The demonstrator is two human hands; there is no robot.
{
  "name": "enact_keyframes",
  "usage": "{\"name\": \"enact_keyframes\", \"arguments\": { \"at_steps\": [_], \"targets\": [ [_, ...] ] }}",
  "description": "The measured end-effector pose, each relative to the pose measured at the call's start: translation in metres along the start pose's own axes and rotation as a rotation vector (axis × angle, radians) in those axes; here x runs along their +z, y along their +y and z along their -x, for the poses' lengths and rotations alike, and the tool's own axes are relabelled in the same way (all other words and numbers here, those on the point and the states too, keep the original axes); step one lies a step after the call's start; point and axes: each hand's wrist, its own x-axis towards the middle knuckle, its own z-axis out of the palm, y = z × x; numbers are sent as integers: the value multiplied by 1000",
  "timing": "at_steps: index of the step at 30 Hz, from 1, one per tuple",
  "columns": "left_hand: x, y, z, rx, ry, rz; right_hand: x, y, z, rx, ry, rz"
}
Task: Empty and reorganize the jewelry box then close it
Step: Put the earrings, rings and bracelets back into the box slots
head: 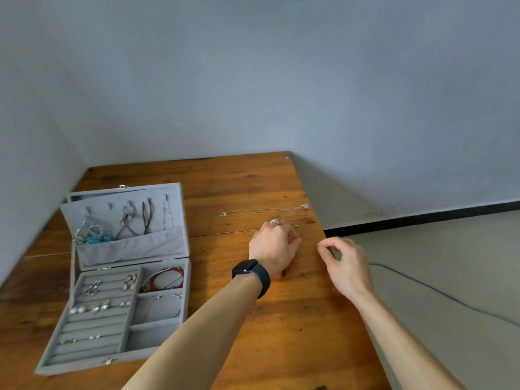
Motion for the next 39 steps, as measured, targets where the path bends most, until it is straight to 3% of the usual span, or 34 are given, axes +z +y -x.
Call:
{"name": "enact_keyframes", "arguments": {
  "at_steps": [15,39],
  "targets": [
    [51,7,-36,-87,183,51,27,11,-61,21,62,-75],
    [57,9,-38,-80,207,-4,32,14,-58,-35,142,-42]
  ]
}}
